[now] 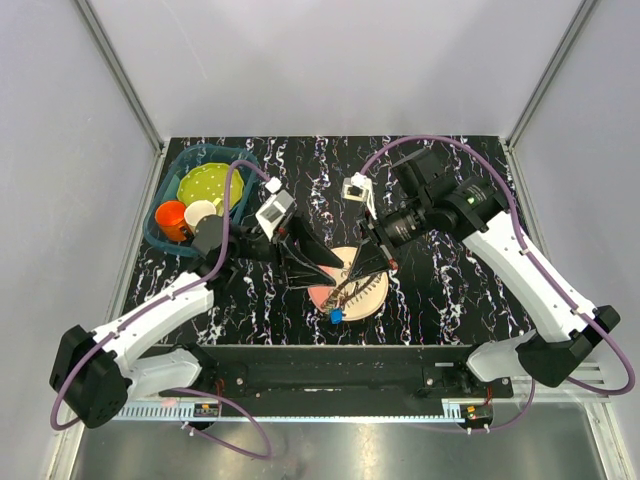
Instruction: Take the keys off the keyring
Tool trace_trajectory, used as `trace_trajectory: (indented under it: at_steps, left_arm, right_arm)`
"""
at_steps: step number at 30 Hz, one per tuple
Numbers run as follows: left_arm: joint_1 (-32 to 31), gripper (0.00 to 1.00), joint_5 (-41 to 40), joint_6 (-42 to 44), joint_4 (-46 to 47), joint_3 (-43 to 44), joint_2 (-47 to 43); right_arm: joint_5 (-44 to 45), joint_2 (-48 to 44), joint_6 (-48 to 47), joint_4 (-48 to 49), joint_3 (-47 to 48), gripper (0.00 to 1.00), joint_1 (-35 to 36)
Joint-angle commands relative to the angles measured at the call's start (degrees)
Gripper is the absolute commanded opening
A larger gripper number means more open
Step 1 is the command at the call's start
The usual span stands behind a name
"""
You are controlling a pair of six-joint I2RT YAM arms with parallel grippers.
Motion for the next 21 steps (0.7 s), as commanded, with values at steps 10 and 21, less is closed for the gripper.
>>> trace_trajectory:
  at_steps: [10,21]
  left_arm:
    - [-1.0,0.4,4.2,6.7,-9.0,6.1,1.4]
    - [-1.7,0.4,4.6,7.6,-11.2,7.6,2.3]
  right_arm:
    - [-5.0,-1.0,-2.9,0.3,2.4,0.0,0.3]
    - [-5.8,-1.9,-3.0,2.1,1.2,0.0,0.4]
